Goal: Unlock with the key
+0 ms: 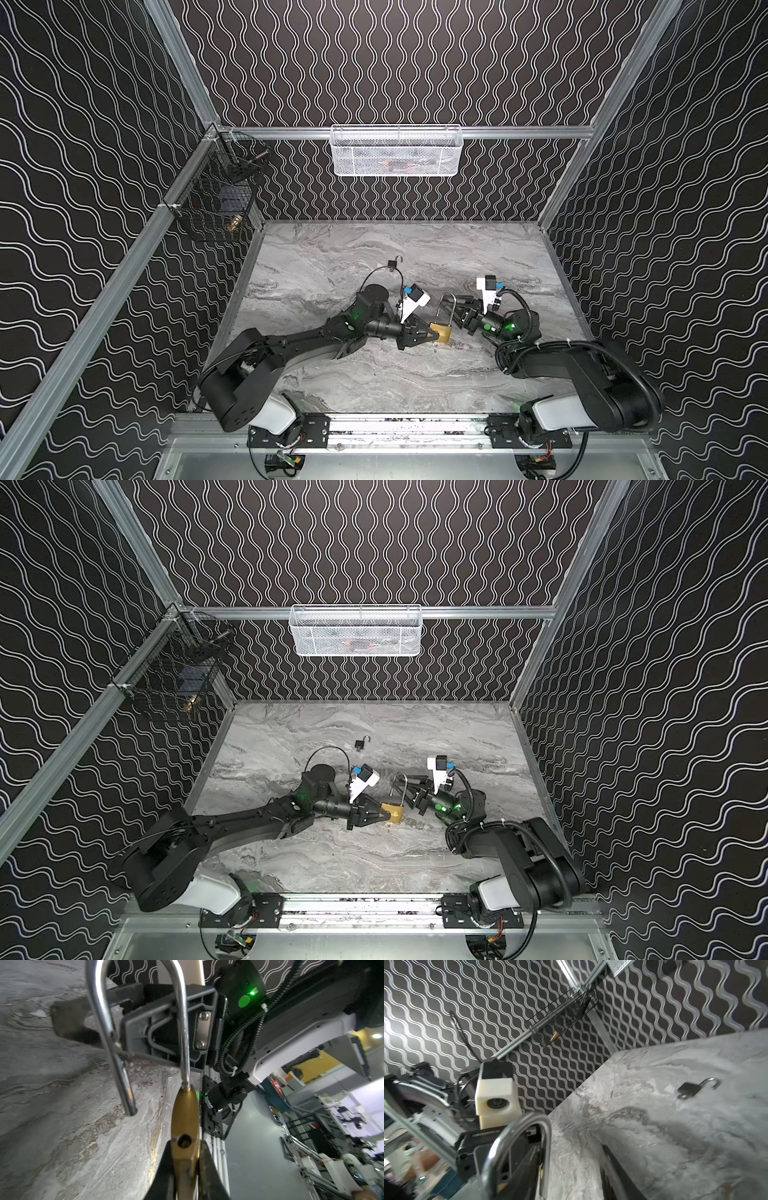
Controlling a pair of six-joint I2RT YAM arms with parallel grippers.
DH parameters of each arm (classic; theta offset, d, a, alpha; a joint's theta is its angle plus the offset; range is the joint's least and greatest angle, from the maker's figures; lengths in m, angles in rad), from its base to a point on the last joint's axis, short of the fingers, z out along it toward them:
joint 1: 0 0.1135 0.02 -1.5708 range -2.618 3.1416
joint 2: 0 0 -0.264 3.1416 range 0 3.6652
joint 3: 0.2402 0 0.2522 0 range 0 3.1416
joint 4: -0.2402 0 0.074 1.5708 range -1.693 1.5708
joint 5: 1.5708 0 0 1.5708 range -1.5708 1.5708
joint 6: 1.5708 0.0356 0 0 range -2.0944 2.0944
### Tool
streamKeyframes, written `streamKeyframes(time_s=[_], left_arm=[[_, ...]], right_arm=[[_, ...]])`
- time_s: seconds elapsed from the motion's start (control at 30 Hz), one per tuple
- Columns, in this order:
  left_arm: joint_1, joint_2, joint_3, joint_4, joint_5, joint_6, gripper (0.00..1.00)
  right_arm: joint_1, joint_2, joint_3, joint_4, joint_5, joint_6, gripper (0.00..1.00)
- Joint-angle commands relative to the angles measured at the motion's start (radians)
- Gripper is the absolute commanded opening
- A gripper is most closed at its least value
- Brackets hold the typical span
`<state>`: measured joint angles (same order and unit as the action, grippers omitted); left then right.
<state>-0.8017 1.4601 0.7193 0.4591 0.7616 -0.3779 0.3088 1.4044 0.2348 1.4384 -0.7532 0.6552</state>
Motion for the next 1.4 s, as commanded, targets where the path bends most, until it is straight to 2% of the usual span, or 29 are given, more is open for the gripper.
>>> streamKeyframes(time_s=[0.0,0.13,0.2,0.3,0.43,0.57,0.63,0.73,0.9,1.0,1.37], left_arm=[[-0.011,-0.035,0.023,-0.137,-0.205,0.124,0.0],[-0.028,-0.068,0.019,-0.164,-0.305,0.154,0.0],[-0.028,-0.075,0.019,-0.163,-0.301,0.155,0.0],[-0.028,-0.062,0.024,-0.15,-0.252,0.151,0.0],[-0.027,-0.06,-0.016,-0.014,-0.143,0.097,0.0],[-0.024,-0.039,-0.014,0.035,-0.078,0.075,0.0],[-0.023,-0.033,-0.011,0.043,-0.063,0.072,0.0],[-0.022,-0.029,-0.003,0.031,-0.056,0.077,0.0],[-0.023,-0.015,0.005,0.021,-0.034,0.078,0.0],[-0.024,-0.01,0.0,0.029,-0.046,0.08,0.0],[-0.008,-0.046,-0.009,0.006,-0.078,0.093,0.0]], right_arm=[[0.008,-0.068,0.01,-0.228,0.146,-0.123,0.51],[0.011,-0.127,0.03,-0.416,0.269,-0.184,0.53],[0.011,-0.13,0.038,-0.451,0.279,-0.195,0.53],[0.01,-0.126,0.004,-0.308,0.191,-0.173,0.52],[0.01,-0.063,-0.009,-0.132,0.064,-0.119,0.54],[0.01,0.052,-0.034,0.201,-0.056,0.017,0.55],[0.008,0.113,-0.019,0.29,-0.093,0.076,0.55],[0.009,0.131,-0.006,0.288,-0.098,0.093,0.55],[0.01,0.088,-0.009,0.224,-0.087,0.048,0.57],[0.01,0.093,-0.027,0.286,-0.101,0.057,0.58],[0.009,0.088,-0.017,0.285,-0.171,0.049,0.6]])
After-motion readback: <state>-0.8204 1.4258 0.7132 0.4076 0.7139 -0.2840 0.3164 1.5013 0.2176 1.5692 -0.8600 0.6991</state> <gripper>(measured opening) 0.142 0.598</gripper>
